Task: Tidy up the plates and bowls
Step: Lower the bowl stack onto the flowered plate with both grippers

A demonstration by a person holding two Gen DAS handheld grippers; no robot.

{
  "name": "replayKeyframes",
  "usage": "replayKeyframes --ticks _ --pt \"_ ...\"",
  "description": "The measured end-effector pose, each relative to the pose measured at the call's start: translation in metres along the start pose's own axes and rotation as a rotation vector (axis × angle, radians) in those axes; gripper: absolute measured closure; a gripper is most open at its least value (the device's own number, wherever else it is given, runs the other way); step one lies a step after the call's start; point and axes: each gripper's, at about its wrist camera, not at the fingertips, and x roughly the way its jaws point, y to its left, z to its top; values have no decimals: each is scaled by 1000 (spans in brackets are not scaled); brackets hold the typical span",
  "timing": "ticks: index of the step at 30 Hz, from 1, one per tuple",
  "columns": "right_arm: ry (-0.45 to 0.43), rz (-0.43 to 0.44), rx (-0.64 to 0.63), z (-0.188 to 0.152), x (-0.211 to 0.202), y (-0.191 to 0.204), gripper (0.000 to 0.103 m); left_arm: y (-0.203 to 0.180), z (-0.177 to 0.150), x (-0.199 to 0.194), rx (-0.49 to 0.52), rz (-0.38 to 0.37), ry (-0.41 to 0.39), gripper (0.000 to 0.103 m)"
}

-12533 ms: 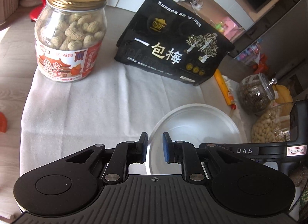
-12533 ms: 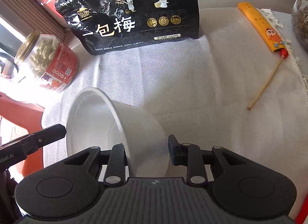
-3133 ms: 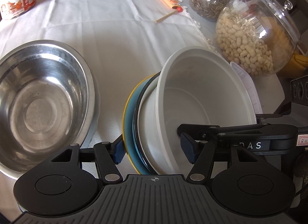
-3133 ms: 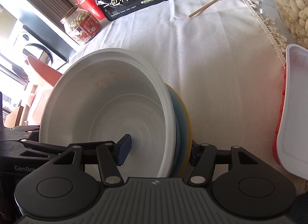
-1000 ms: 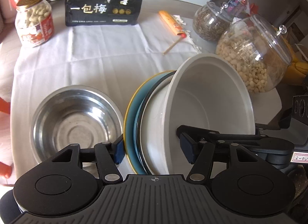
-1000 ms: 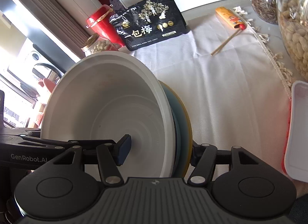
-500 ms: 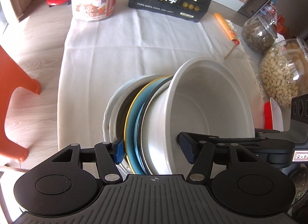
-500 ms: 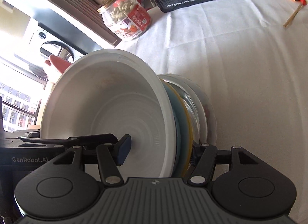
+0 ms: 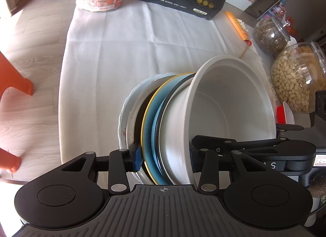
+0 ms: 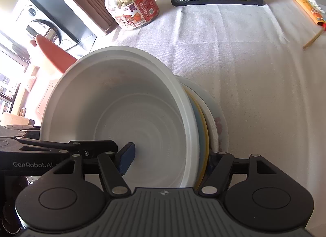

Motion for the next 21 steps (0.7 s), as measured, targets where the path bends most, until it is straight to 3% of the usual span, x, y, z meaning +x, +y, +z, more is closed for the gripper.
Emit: replayKeyframes --ticks 7,15,21 --pt "13 80 78 -4 -15 -14 37 0 -1 0 3 5 5 67" --pt "-55 -8 -13 -18 -18 1 42 -3 -2 -4 6 20 -11 67" --pt "-51 7 -19 -20 -22 -2 44 -3 -2 -5 9 16 -9 68"
